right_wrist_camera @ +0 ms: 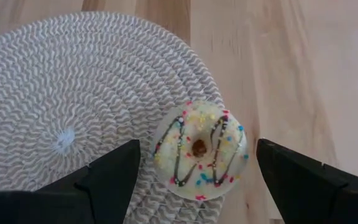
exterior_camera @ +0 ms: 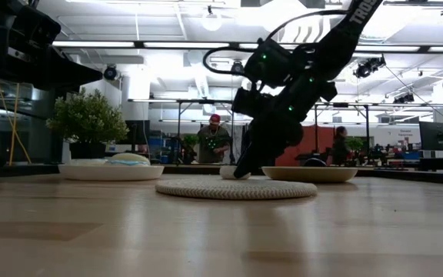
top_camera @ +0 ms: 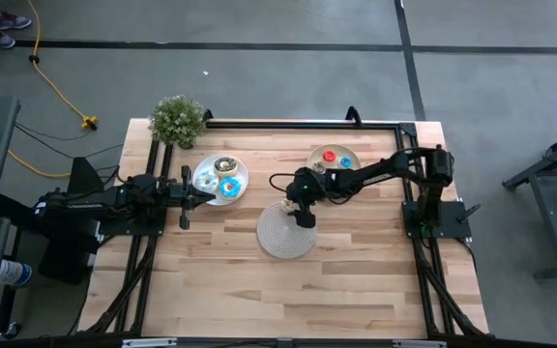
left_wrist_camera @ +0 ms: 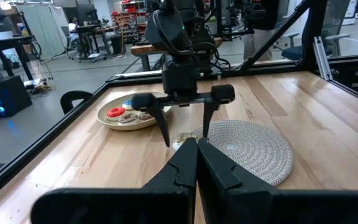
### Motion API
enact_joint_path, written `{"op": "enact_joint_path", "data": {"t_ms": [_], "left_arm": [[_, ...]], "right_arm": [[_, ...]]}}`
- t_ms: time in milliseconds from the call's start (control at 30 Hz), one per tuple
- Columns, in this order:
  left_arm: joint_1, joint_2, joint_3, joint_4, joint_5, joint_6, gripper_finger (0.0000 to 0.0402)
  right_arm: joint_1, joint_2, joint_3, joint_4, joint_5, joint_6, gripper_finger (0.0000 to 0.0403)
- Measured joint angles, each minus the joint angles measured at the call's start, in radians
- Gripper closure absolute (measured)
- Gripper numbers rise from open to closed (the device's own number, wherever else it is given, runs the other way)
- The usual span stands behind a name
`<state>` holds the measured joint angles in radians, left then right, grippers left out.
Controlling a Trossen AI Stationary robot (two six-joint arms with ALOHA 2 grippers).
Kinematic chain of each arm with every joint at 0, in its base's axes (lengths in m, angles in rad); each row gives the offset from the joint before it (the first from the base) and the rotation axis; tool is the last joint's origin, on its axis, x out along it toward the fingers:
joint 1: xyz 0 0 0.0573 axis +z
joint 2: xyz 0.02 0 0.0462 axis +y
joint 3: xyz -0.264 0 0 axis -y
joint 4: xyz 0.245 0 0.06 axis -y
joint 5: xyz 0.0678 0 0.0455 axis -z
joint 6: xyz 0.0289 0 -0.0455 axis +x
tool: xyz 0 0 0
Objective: Pick & Place donuts
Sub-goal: Put the small white donut on the brown plate
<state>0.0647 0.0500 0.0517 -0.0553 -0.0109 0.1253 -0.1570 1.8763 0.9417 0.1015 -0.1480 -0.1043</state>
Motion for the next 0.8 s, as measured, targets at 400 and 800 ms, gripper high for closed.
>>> {"op": "enact_joint_path", "data": {"t_ms": [400,800], "left_arm": [[0.000,0.000,0.000,0.000,0.000,0.000,0.0401],[0.000,0.000,0.000,0.000,0.000,0.000,0.0401]], "right_arm": [[0.000,0.000,0.000,0.000,0.000,0.000,0.0094],[0.001,0.000,0.000,-0.001,0.012,0.000,0.0138]]}}
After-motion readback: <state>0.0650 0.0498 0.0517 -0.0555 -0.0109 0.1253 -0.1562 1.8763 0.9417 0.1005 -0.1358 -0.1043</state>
